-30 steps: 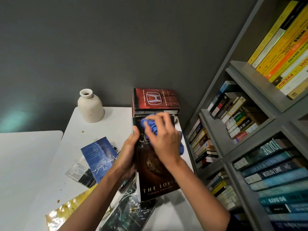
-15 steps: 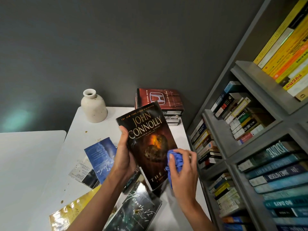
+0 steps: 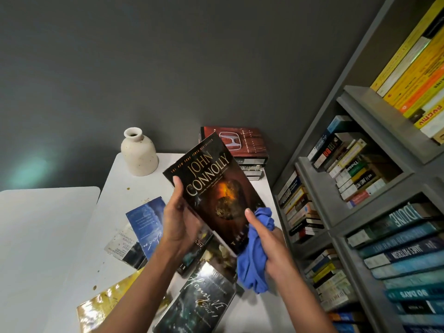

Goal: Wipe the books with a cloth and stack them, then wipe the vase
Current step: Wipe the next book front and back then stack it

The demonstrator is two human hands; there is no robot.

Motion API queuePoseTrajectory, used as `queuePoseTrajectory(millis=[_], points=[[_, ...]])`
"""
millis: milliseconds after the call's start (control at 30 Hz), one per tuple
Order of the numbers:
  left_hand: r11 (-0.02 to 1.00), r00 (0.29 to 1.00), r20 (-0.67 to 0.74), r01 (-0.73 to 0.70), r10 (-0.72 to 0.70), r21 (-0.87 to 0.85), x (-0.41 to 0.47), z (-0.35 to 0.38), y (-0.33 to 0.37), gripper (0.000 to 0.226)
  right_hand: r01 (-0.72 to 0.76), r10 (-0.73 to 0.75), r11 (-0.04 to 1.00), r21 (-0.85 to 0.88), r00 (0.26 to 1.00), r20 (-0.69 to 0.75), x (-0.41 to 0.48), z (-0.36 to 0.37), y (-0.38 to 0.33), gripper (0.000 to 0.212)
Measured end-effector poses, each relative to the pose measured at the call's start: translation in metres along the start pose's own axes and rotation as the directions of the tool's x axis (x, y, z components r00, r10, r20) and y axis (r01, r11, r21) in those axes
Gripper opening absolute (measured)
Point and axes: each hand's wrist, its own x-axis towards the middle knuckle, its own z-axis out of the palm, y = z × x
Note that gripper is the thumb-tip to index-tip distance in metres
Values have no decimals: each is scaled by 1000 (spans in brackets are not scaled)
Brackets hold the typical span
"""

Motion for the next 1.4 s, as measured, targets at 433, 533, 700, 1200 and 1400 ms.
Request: queuePoseTrajectory(millis=[433, 533, 700, 1200, 1400], points=[[811, 995, -71, 96, -67, 577, 19, -14, 30, 43, 407, -636, 606, -684, 764, -109, 17, -6, -64, 56], [838, 994, -106, 40, 22, 545, 14, -10, 16, 34, 424, -801, 257, -868, 597, 54, 2, 15, -48, 51], [860, 974, -201, 15, 102, 509, 14, -1, -10, 31, 656, -848, 4, -755, 403, 345, -32, 75, 2, 37], [986, 974, -209, 120, -93, 118, 14, -4, -9, 67, 767, -842, -169, -618, 214, 496, -28, 65, 2, 21], [980, 985, -137, 123, -101, 158, 11, -6, -7, 56, 702, -933, -3, -712, 254, 254, -10, 47, -27, 22]])
